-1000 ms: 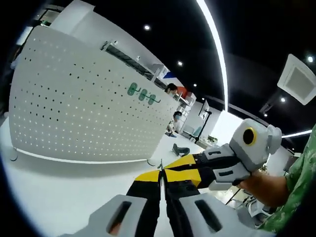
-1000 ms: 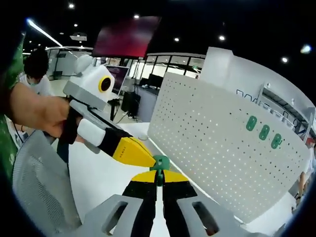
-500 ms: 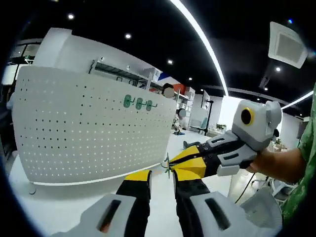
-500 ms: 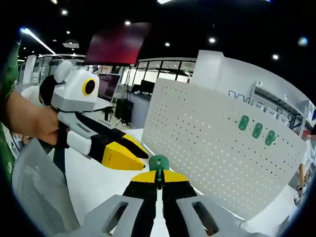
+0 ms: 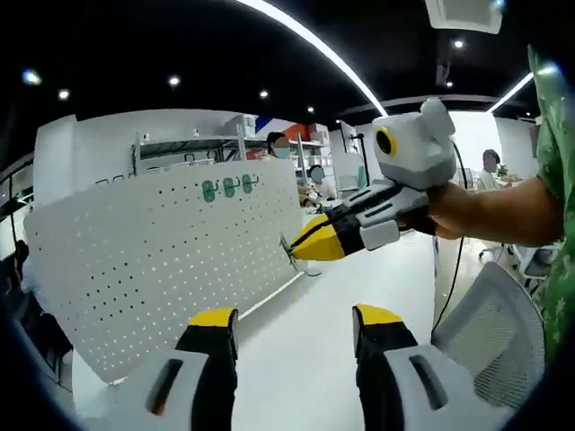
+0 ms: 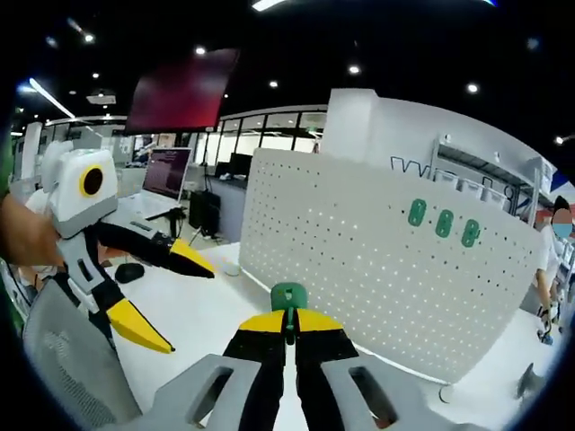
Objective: Insert the hook assembly into the mounting plate slot until the hook locks in place.
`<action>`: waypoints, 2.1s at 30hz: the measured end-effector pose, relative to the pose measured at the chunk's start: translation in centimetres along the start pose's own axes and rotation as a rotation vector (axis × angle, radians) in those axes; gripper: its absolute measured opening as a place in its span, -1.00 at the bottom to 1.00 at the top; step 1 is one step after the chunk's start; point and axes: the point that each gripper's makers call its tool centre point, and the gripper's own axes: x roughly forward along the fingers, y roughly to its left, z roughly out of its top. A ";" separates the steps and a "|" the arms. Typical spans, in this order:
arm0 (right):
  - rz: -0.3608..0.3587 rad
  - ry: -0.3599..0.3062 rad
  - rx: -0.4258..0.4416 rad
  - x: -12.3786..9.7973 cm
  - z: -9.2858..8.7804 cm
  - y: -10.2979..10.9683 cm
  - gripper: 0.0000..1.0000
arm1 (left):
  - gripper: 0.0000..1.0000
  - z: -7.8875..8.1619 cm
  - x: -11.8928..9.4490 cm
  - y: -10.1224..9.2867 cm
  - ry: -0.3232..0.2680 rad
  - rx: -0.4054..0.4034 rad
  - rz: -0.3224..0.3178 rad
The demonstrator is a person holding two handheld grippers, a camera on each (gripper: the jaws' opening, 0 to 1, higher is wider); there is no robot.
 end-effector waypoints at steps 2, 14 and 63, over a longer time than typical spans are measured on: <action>-0.002 -0.005 0.001 0.2 0.4 0.1 -0.98 | 0.08 1.6 -0.6 0.6 -0.055 0.021 0.021; -0.042 -0.025 0.029 1.9 2.1 -0.2 -0.98 | 0.03 7.4 -6.2 4.9 -0.160 0.011 0.122; -0.411 -0.192 0.201 8.8 13.3 -12.4 -0.98 | 0.34 8.7 -8.2 6.7 -0.194 -0.055 0.138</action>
